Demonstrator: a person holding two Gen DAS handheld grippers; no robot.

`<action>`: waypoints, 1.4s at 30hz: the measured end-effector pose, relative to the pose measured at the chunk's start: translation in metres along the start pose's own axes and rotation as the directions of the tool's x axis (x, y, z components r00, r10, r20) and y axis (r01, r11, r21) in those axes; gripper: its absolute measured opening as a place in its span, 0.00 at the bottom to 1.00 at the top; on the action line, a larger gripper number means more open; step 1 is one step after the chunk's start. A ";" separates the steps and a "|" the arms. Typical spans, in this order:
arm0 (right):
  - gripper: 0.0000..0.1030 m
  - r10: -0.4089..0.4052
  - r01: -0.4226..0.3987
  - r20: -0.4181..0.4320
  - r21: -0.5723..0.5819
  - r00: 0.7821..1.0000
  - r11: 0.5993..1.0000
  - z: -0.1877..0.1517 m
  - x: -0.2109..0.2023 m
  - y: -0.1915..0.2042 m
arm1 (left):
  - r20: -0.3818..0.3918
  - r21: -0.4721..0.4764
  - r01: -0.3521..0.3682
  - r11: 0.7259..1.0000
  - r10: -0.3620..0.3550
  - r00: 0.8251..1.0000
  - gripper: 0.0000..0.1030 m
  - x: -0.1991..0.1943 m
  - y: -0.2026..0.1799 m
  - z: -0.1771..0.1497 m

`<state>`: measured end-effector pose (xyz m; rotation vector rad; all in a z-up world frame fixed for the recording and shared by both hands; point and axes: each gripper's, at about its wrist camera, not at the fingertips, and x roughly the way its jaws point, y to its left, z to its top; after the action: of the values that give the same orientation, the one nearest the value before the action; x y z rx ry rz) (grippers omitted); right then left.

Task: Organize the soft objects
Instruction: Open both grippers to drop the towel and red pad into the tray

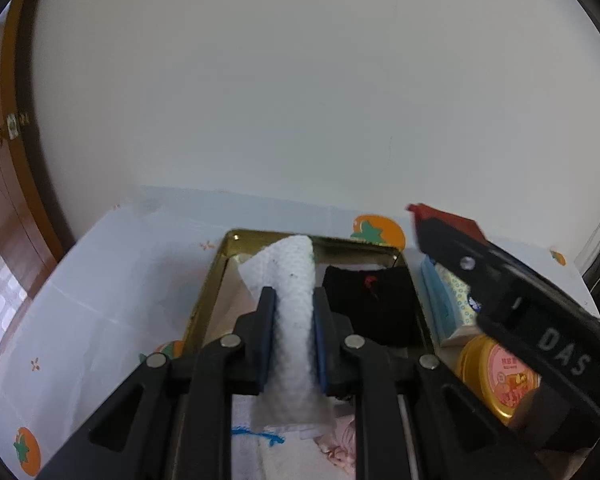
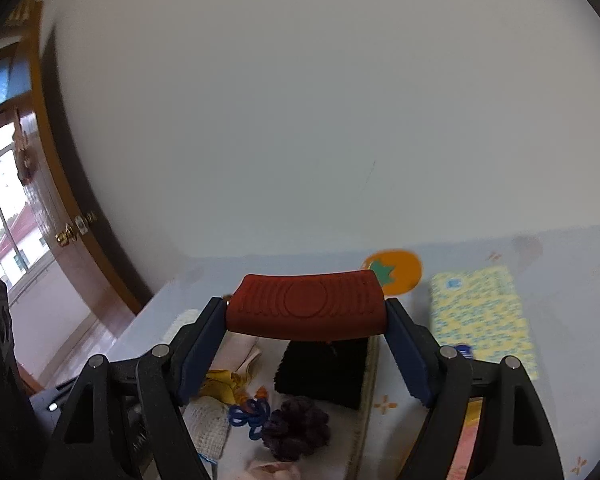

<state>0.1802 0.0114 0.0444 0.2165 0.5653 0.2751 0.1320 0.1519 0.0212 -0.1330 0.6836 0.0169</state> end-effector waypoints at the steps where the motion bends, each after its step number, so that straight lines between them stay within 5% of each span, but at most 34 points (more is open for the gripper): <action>1: 0.78 -0.004 0.004 -0.024 0.001 1.000 1.000 0.002 0.008 0.001 | -0.019 -0.006 -0.001 1.000 0.001 1.000 0.15 0.005 0.000 0.001; 6: 0.78 0.017 -0.009 -0.127 0.061 0.992 0.998 0.000 0.036 -0.001 | -0.064 0.010 -0.029 1.000 0.030 0.997 0.15 0.016 -0.001 0.002; 14: 0.78 -0.006 0.002 -0.260 -0.017 0.966 1.000 -0.003 0.066 0.011 | -0.130 0.033 -0.094 0.995 0.098 0.987 0.15 0.035 0.005 -0.003; 16: 0.79 0.009 -0.012 -0.305 -0.009 0.952 1.000 -0.004 0.076 0.012 | -0.155 0.030 -0.085 0.996 0.089 0.984 0.22 0.040 0.007 -0.003; 17: 0.79 0.025 -0.025 -0.329 0.004 0.944 1.000 -0.005 0.082 0.011 | -0.170 0.029 -0.075 0.997 0.079 0.982 0.35 0.043 0.009 -0.004; 18: 0.79 0.039 -0.036 -0.357 0.017 0.933 0.999 -0.006 0.087 0.011 | -0.191 0.036 -0.071 0.997 0.077 0.979 0.60 0.045 0.008 -0.005; 20: 0.78 0.080 -0.058 -0.420 0.065 0.904 0.996 -0.010 0.096 0.006 | -0.201 0.047 -0.059 0.997 0.068 0.977 0.89 0.046 0.006 -0.008; 24: 0.79 0.117 -0.078 -0.429 0.107 0.896 0.991 -0.012 0.089 0.001 | -0.176 0.050 -0.072 0.996 0.080 0.981 0.97 0.040 0.007 -0.008; 29: 0.80 0.213 -0.152 -0.369 0.188 0.905 0.970 -0.007 0.059 -0.007 | -0.146 -0.002 -0.041 0.999 0.041 0.989 0.97 0.027 0.014 -0.014; 32: 0.81 0.278 -0.216 -0.288 0.228 0.917 0.949 -0.007 0.032 -0.014 | -0.062 -0.037 -0.021 0.999 0.019 0.998 0.97 0.006 0.020 -0.021; 35: 0.84 0.251 -0.213 -0.111 0.276 0.962 0.937 -0.018 -0.010 -0.028 | 0.069 -0.080 -0.020 0.997 0.026 0.997 0.99 -0.019 0.032 -0.032; 38: 0.85 0.146 -0.152 0.042 0.269 0.988 0.951 -0.039 -0.048 -0.036 | 0.200 -0.096 -0.049 0.994 0.068 0.977 0.99 -0.044 0.037 -0.043; 42: 0.85 -0.020 -0.026 0.226 0.199 0.974 0.980 -0.071 -0.093 -0.028 | 0.349 -0.076 -0.129 0.989 0.147 0.926 0.99 -0.061 0.033 -0.062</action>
<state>0.0717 -0.0355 0.0241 0.4394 0.3650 0.1924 0.0434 0.1783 0.0081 -0.1270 0.3306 0.1902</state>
